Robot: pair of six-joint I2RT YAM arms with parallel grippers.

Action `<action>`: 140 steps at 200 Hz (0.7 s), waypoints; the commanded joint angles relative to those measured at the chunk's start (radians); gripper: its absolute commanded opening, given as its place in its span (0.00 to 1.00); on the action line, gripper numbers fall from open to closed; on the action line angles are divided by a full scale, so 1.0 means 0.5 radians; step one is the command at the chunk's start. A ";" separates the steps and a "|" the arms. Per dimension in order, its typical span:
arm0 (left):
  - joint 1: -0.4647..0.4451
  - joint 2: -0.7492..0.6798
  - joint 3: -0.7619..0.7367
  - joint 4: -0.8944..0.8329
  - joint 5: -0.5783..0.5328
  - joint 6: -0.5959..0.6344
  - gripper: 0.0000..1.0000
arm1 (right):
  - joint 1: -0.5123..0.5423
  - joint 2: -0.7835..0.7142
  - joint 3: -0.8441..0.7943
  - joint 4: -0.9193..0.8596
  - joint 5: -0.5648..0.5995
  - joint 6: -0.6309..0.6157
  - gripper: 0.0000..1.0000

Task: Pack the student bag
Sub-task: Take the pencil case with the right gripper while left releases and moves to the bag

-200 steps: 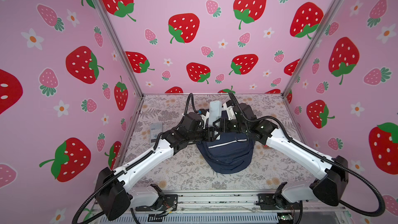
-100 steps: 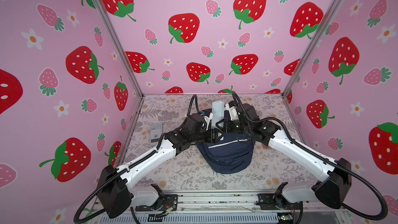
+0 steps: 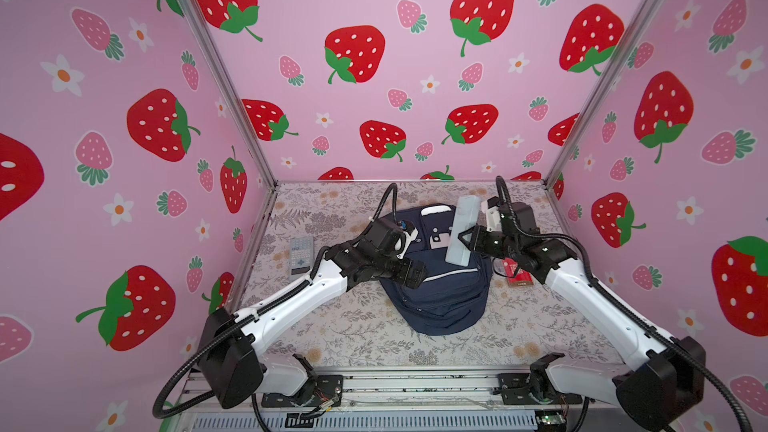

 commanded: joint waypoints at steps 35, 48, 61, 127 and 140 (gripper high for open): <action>-0.214 0.409 0.260 -0.218 0.023 0.382 0.89 | -0.376 -0.385 -0.230 -0.297 -0.001 -0.059 0.23; -0.270 0.477 0.286 -0.217 0.013 0.435 0.89 | -0.424 -0.450 -0.266 -0.345 0.013 -0.056 0.23; -0.307 0.548 0.314 -0.222 -0.014 0.456 0.87 | -0.457 -0.494 -0.298 -0.371 0.017 -0.047 0.23; -0.391 0.666 0.356 -0.054 -0.585 0.410 0.35 | -0.479 -0.523 -0.387 -0.355 -0.026 0.003 0.23; -0.385 0.623 0.334 -0.015 -0.647 0.377 0.22 | -0.480 -0.523 -0.381 -0.361 -0.042 -0.001 0.22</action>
